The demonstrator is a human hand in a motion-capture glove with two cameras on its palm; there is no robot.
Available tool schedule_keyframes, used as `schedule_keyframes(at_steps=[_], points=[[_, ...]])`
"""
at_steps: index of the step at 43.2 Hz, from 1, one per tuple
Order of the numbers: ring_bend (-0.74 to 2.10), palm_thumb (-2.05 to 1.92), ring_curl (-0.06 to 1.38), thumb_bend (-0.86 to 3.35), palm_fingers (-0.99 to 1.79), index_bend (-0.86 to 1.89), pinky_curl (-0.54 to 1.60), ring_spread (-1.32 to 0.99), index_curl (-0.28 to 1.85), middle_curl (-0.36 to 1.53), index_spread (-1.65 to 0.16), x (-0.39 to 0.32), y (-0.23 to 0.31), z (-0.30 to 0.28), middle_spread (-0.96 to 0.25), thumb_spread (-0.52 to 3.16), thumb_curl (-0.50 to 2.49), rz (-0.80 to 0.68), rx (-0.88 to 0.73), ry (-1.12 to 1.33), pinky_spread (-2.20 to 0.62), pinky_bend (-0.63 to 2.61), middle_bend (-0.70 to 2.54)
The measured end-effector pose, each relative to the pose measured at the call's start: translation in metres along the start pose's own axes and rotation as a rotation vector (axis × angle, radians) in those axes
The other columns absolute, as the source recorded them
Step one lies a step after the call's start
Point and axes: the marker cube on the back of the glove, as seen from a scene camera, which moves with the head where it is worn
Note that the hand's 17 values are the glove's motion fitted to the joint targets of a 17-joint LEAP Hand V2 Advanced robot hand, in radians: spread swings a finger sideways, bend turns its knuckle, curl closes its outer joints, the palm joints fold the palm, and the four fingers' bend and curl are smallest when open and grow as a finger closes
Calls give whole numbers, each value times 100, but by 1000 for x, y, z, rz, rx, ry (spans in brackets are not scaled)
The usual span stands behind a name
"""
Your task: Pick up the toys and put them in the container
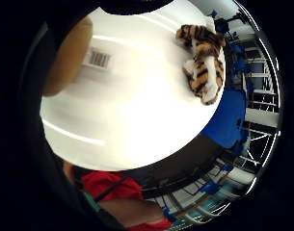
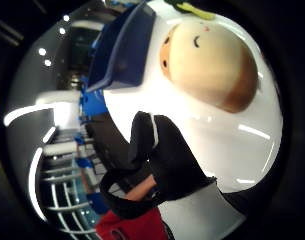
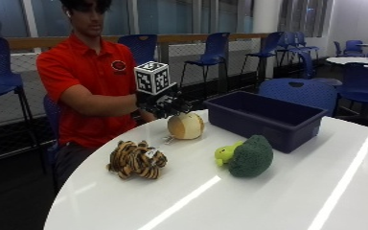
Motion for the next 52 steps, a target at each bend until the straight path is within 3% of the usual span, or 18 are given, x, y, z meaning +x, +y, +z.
schedule_keyframes(at_steps=[23,52], points=[[16,-5,11,-4,-17,12,33,-1,24,26,-29,-25,-50,11,-5,123,20,-5,-35,59,2,59,16],[15,-3,12,-4,-16,15,40,0,23,25,-35,-17,-77,29,-4,112,24,37,-101,109,9,91,14]])
